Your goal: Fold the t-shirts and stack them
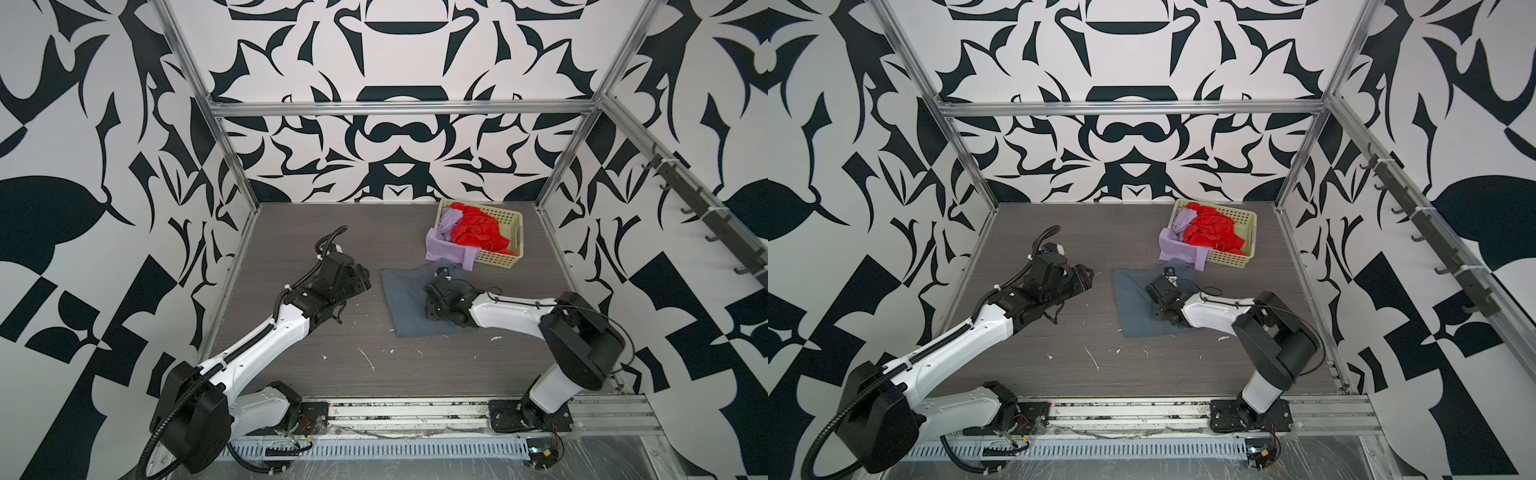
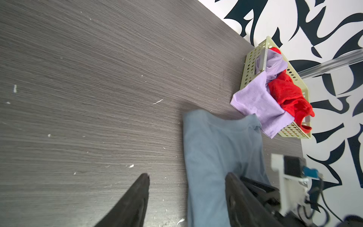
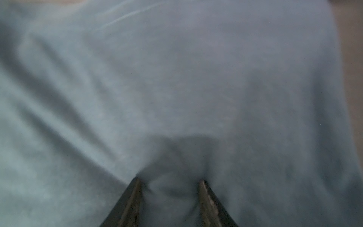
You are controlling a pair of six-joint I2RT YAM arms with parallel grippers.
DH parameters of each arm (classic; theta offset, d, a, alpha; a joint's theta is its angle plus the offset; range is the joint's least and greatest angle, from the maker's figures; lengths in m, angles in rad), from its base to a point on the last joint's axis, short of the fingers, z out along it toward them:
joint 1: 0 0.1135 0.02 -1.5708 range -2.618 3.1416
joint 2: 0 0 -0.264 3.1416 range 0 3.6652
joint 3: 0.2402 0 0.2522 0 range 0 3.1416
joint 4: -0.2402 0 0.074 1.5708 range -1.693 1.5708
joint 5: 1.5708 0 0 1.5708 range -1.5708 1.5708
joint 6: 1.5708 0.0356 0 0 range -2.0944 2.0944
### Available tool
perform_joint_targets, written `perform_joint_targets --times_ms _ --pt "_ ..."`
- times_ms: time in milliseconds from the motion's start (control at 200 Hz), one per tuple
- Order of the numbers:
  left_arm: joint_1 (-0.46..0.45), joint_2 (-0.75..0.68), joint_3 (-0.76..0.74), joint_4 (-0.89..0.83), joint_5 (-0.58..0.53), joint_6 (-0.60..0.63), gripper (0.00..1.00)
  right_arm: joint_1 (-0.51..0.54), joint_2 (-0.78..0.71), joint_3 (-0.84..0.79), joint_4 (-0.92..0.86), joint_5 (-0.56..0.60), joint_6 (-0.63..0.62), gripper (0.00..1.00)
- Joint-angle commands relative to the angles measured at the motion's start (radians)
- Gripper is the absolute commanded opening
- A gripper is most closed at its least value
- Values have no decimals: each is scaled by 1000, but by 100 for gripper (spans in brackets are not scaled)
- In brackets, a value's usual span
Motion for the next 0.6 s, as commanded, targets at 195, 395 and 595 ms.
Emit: perform_joint_targets --times_ms 195,395,595 --pt "8 -29 -9 -18 -19 2 65 -374 -524 -205 -351 -14 15 48" --pt "9 -18 -7 -1 -6 2 65 -467 -614 -158 -410 -73 -62 47" --pt "9 14 -1 22 29 -4 64 -375 -579 -135 -284 -165 -22 46"
